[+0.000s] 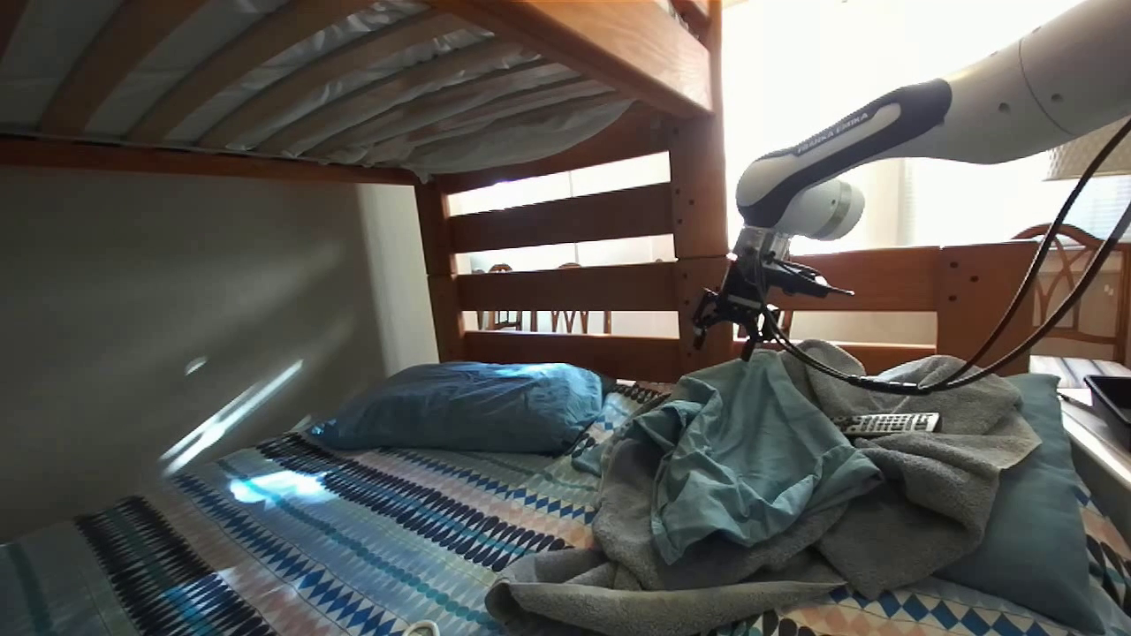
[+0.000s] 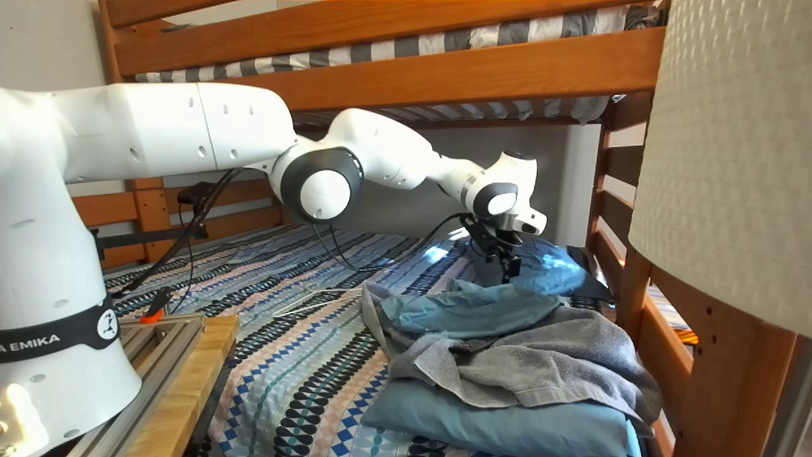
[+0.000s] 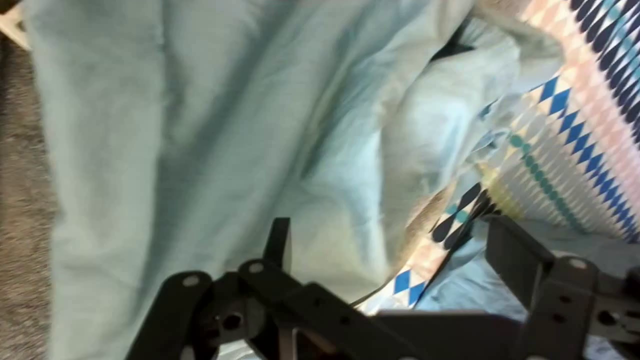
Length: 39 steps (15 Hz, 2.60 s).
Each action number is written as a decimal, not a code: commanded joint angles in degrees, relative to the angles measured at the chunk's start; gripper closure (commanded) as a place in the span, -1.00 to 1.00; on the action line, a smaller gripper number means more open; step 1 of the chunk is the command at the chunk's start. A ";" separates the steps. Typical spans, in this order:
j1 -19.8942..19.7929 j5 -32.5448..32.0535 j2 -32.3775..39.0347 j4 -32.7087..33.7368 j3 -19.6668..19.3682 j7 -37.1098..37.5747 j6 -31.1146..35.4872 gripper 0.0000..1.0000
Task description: Fold the blue towel on the bed
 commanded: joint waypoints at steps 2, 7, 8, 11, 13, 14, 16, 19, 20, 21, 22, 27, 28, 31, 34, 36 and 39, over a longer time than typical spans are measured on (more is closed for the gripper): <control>0.97 4.19 -0.25 -2.15 5.66 -10.58 -4.13 -1.00; 5.55 -0.60 1.41 -4.14 1.10 -11.72 -1.51 -1.00; 6.47 -1.40 1.53 -4.65 -0.01 -12.21 -0.99 -1.00; 8.81 -3.02 1.66 -5.56 -2.69 -12.95 1.92 -1.00; 9.70 -3.82 1.83 -5.65 -3.91 -12.13 3.66 -1.00; 9.90 -4.01 1.85 -5.83 -4.25 -11.84 4.44 -0.50; 9.88 -4.12 1.85 -6.28 -4.50 -11.91 5.25 -0.32; 9.64 -4.08 1.86 -6.68 -4.70 -11.76 6.08 0.12; 9.56 -4.06 1.86 -6.63 -4.76 -11.70 6.23 0.28; 9.48 -4.05 1.87 -6.56 -4.84 -11.61 6.42 0.39; 9.40 -4.00 1.87 -6.54 -4.86 -11.53 6.48 0.56; 9.40 -3.29 1.83 -5.11 -2.70 -16.16 7.46 1.00; 9.34 -2.88 1.78 -4.82 -1.63 -18.35 8.06 1.00; 8.53 -0.39 1.47 -3.56 3.88 -27.41 8.86 0.99; 7.48 1.53 1.04 -3.51 8.66 -34.06 8.24 0.99; 6.64 2.24 0.92 -4.12 10.51 -35.56 6.69 0.46; 6.30 1.03 0.95 -4.45 9.46 -32.37 5.77 0.21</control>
